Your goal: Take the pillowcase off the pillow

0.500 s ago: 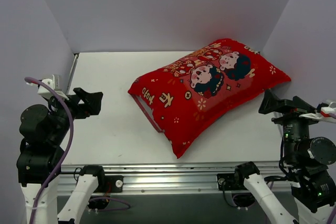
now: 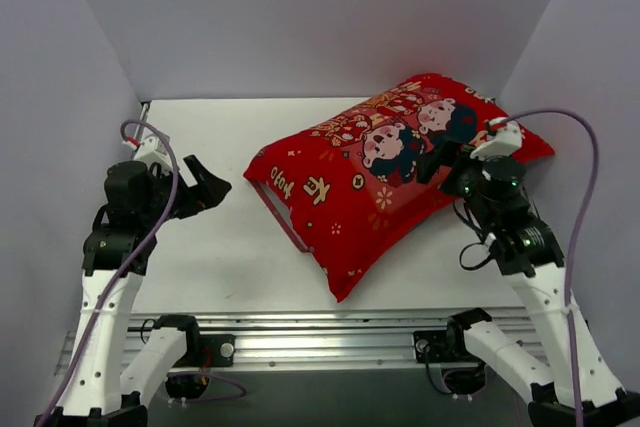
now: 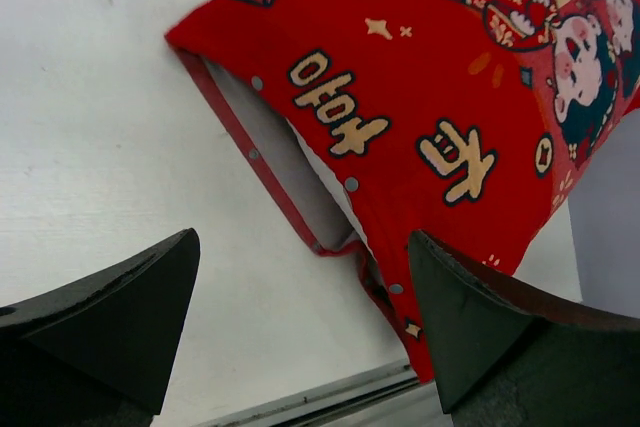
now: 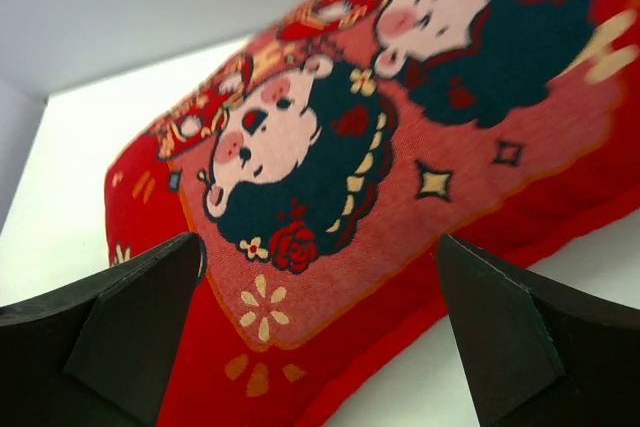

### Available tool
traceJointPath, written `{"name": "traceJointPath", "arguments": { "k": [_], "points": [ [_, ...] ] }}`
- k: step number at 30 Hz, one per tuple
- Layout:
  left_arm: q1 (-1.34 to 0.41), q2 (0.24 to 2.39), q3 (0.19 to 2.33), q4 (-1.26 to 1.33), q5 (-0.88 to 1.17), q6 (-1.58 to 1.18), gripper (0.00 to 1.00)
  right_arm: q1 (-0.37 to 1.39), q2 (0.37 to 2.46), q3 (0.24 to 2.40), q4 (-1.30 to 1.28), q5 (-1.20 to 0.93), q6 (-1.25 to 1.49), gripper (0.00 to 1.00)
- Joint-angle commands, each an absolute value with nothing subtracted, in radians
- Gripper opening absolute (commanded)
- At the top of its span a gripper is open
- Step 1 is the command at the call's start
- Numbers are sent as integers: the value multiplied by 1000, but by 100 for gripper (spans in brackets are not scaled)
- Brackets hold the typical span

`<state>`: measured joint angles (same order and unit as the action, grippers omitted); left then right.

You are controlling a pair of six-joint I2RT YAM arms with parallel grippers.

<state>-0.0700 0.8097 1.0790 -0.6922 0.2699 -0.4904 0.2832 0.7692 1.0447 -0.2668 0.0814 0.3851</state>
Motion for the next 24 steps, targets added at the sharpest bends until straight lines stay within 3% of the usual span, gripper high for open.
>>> {"name": "traceJointPath", "arguments": {
  "k": [1,8,18,24],
  "points": [
    [-66,877,1029,-562,365,-574,94,296,902,1029,-143,-58,465,100],
    [-150,1063,991,-321,374,-638,94,382,1103,1023,-23,122,500,100],
    [-287,1524,1222,-84,363,-676,94,405,1066,884,-21,377,646,100],
    [-347,1756,1301,60,426,-744,94,358,1092,830,43,275,652,100]
  ]
}}
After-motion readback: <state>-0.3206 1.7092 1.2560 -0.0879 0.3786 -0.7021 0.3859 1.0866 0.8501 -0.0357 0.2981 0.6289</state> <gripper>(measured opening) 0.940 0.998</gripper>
